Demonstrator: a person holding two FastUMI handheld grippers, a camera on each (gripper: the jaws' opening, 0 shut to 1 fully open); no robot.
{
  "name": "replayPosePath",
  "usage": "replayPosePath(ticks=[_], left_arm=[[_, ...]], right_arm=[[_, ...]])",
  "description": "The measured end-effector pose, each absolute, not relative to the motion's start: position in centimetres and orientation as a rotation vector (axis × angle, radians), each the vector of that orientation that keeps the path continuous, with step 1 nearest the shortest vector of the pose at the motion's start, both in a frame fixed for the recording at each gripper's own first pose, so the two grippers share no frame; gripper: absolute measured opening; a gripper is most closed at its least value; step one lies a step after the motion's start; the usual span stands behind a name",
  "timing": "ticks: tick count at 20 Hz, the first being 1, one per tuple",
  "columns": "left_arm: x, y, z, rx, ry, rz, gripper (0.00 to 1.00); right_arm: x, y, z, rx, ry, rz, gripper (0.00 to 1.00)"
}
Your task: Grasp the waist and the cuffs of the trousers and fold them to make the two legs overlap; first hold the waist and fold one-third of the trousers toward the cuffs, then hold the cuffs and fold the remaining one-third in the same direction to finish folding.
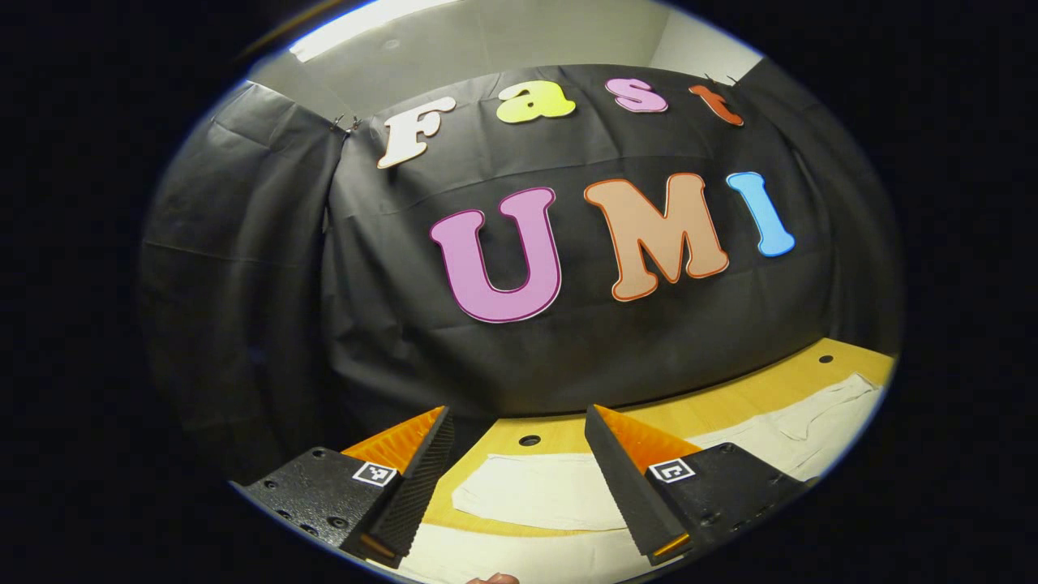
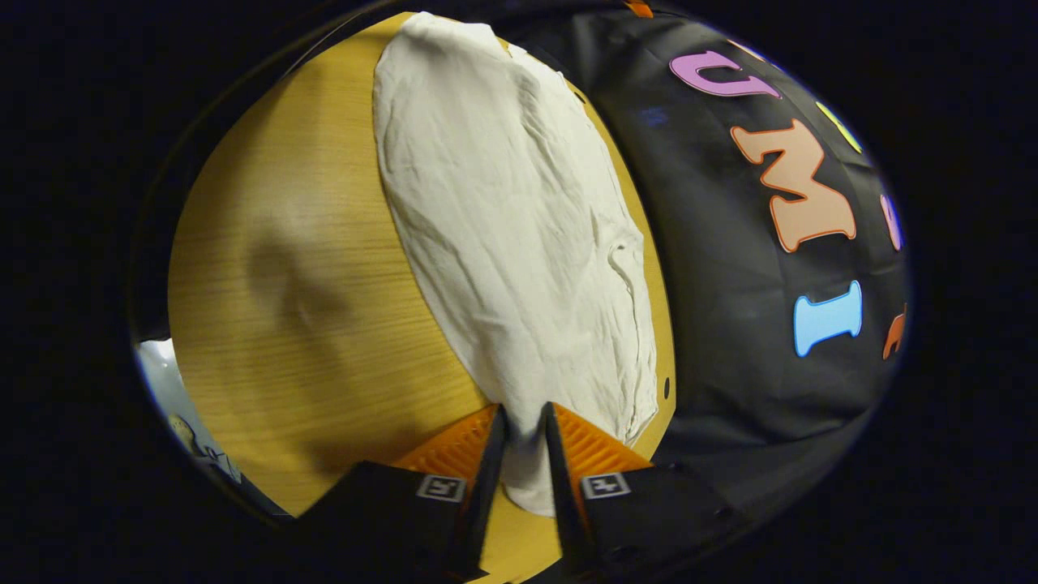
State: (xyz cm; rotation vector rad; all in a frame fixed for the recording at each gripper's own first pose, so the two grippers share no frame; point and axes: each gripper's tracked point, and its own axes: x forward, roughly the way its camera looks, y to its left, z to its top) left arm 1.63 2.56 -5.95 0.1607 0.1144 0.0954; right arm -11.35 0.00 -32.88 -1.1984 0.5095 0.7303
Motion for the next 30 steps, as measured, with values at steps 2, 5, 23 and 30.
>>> replayPosePath(ticks=[2, 5, 23, 30], left_arm=[[1.3, 3.1, -6.4, 0.204, 0.121, 0.088, 0.96], [0.7, 4.3, -7.5, 0.289, 0.145, 0.068, 0.96], [-13.3, 9.3, -25.5, 1.012, 0.587, -0.514, 0.97], [-18.4, 10.5, -29.1, 1.13, 0.733, -0.706, 0.97]], right_arm=[[-11.4, -0.1, -33.0, -1.25, 0.463, 0.704, 0.16], [-11.1, -0.4, -33.0, -1.137, 0.53, 0.647, 0.08], [-11.1, 0.0, -32.9, -1.184, 0.51, 0.637, 0.07], [-11.1, 0.0, -32.7, -1.192, 0.504, 0.626, 0.07]])
